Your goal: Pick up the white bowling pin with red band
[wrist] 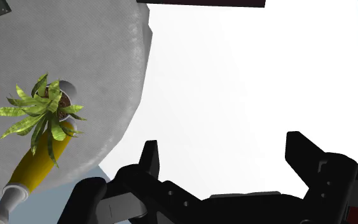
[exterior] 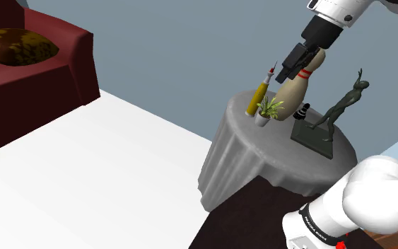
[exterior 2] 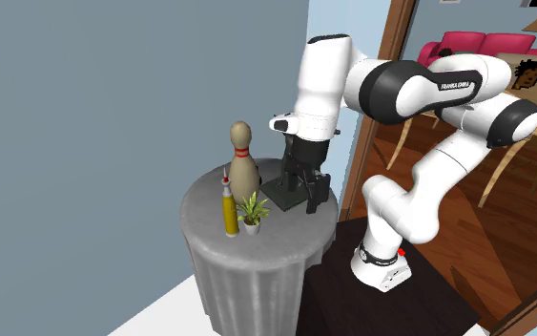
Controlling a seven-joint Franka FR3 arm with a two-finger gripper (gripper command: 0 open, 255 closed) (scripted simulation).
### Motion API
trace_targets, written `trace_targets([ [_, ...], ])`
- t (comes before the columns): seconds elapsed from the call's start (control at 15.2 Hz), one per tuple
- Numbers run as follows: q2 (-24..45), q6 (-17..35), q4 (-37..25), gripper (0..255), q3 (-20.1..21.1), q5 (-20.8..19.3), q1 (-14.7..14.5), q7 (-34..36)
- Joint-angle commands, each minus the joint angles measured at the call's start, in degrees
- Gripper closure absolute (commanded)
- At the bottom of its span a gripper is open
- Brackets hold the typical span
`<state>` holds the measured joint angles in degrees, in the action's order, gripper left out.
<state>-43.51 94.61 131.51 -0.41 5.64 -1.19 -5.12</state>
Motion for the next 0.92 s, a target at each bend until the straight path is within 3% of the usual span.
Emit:
trace_targets([
  [0.0,0.0,0.0,0.0,0,0.0,0.0,0.0,0.0],
  [0.86,21.02,-6.69,-22.07,0,-9.38,-3.54,8.75,4.85],
])
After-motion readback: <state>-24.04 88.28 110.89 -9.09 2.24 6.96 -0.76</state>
